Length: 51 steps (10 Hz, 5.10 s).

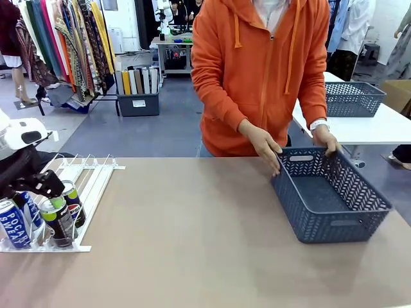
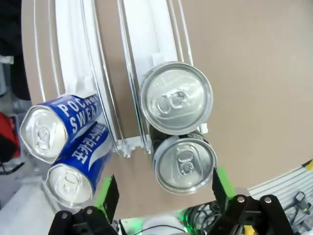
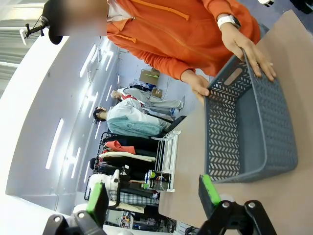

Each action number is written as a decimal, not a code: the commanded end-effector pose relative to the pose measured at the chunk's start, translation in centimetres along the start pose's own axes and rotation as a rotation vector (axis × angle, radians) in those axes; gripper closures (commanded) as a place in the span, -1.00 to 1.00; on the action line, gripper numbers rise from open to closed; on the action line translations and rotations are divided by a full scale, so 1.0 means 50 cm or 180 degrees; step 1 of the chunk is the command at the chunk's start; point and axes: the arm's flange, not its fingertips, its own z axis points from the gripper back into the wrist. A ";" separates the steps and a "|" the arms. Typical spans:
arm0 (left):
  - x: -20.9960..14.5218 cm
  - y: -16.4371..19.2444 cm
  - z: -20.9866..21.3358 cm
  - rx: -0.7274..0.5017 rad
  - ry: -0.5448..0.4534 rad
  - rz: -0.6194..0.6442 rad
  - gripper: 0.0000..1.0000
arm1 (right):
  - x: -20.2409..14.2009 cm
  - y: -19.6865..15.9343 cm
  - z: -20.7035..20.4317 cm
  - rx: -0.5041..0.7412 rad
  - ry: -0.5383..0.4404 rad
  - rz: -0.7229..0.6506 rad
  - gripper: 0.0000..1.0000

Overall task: Retrieve and store the cans from the dispenser.
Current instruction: Pick up one can from the Automatic Can Dispenser and place it in the middle of the table.

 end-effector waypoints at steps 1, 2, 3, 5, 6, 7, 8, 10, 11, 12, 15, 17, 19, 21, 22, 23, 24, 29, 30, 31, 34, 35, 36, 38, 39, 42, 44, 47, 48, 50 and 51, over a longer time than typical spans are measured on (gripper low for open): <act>-0.006 -0.005 -0.038 -0.0079 -0.0043 0.0076 -1.00 | 0.005 0.005 0.002 0.0035 -0.0009 0.0043 -1.00; -0.004 -0.010 -0.049 -0.0106 -0.0034 0.0054 -1.00 | 0.005 0.005 0.002 0.0035 -0.0009 0.0043 -1.00; 0.000 -0.013 -0.059 -0.0135 -0.0049 0.0040 -1.00 | 0.005 0.005 0.002 0.0035 -0.0009 0.0043 -1.00; 0.002 -0.024 -0.076 -0.0117 0.0015 0.0008 -1.00 | 0.005 0.005 0.002 0.0035 -0.0009 0.0043 -1.00; 0.005 -0.030 -0.078 -0.0162 0.0011 0.0006 -1.00 | 0.005 0.005 0.002 0.0035 -0.0009 0.0043 -1.00; 0.007 -0.034 -0.080 -0.0142 0.0038 0.0003 -1.00 | 0.005 0.005 0.002 0.0035 -0.0009 0.0043 -1.00; 0.007 -0.036 -0.083 -0.0144 0.0063 -0.0002 -1.00 | 0.005 0.005 0.002 0.0035 -0.0009 0.0043 -1.00; 0.010 -0.037 -0.086 -0.0137 0.0058 0.0007 -1.00 | 0.005 0.005 0.002 0.0035 -0.0009 0.0043 -1.00; 0.010 -0.038 -0.084 -0.0121 0.0069 0.0005 -1.00 | 0.005 0.005 0.002 0.0035 -0.0009 0.0043 -1.00; 0.013 -0.038 -0.084 -0.0058 0.0074 0.0015 -1.00 | 0.005 0.005 0.002 0.0035 -0.0009 0.0043 -1.00; 0.016 -0.042 -0.084 -0.0002 0.0045 0.0009 1.00 | 0.005 0.005 0.002 0.0035 -0.0009 0.0043 -1.00; 0.017 -0.041 -0.084 0.0019 0.0039 0.0019 1.00 | 0.005 0.005 0.002 0.0035 -0.0009 0.0043 -1.00; 0.017 -0.038 -0.081 0.0053 0.0017 0.0013 1.00 | 0.005 0.005 0.002 0.0035 -0.0009 0.0043 -1.00; 0.015 -0.033 -0.057 0.0128 -0.0077 0.0046 1.00 | 0.005 0.005 0.002 0.0035 -0.0009 0.0043 -1.00; 0.016 -0.028 -0.018 0.0315 -0.0089 -0.0029 1.00 | 0.005 0.005 0.002 0.0035 -0.0009 0.0043 -1.00; 0.017 -0.031 0.057 0.0267 -0.0145 -0.0042 1.00 | 0.005 0.005 0.002 0.0035 -0.0009 0.0043 -1.00; 0.008 -0.044 0.133 0.0138 -0.0296 -0.0108 1.00 | 0.005 0.005 0.002 0.0035 -0.0009 0.0043 -1.00; -0.095 -0.051 0.376 -0.0102 -0.1059 -0.0117 1.00 | 0.005 0.005 0.002 0.0035 -0.0009 0.0043 -1.00; -0.104 -0.041 0.387 -0.0210 -0.1156 -0.0081 1.00 | 0.005 0.005 0.002 0.0035 -0.0009 0.0043 -1.00; -0.104 -0.030 0.382 -0.0244 -0.1152 0.0011 1.00 | 0.005 0.005 0.002 0.0035 -0.0009 0.0043 -1.00; -0.100 -0.056 0.400 -0.0075 -0.1032 -0.0096 1.00 | 0.005 0.005 0.002 0.0035 -0.0009 0.0043 -1.00; -0.100 -0.056 0.400 -0.0075 -0.1032 -0.0096 1.00 | 0.005 0.005 0.002 0.0035 -0.0009 0.0043 -1.00; -0.100 -0.056 0.400 -0.0075 -0.1032 -0.0096 1.00 | 0.005 0.005 0.002 0.0035 -0.0009 0.0043 -1.00; -0.100 -0.056 0.386 -0.0082 -0.0992 -0.0089 1.00 | 0.005 0.005 0.002 0.0035 -0.0009 0.0043 -1.00; -0.073 -0.129 0.383 0.0010 -0.1096 0.0034 1.00 | 0.005 0.005 0.002 0.0035 -0.0009 0.0043 -1.00; 0.032 -0.435 0.293 -0.0049 -0.1009 -0.0812 1.00 | 0.005 0.005 0.002 0.0035 -0.0009 0.0043 -1.00; 0.084 -0.662 0.157 -0.0003 -0.0766 -0.1376 1.00 | 0.005 0.005 0.002 0.0035 -0.0009 0.0043 -1.00; 0.162 -0.823 -0.022 0.0257 -0.0551 -0.1634 1.00 | 0.005 0.005 0.002 0.0035 -0.0009 0.0043 -1.00; 0.175 -0.836 -0.072 0.0326 -0.0421 -0.1648 1.00 | 0.005 0.005 0.002 0.0035 -0.0009 0.0043 -1.00; 0.197 -0.835 -0.139 0.0289 -0.0434 -0.1775 1.00 | 0.005 0.005 0.002 0.0035 -0.0009 0.0043 -1.00; 0.209 -0.833 -0.159 0.0217 -0.0285 -0.1768 1.00 | 0.005 0.005 0.002 0.0035 -0.0009 0.0043 -1.00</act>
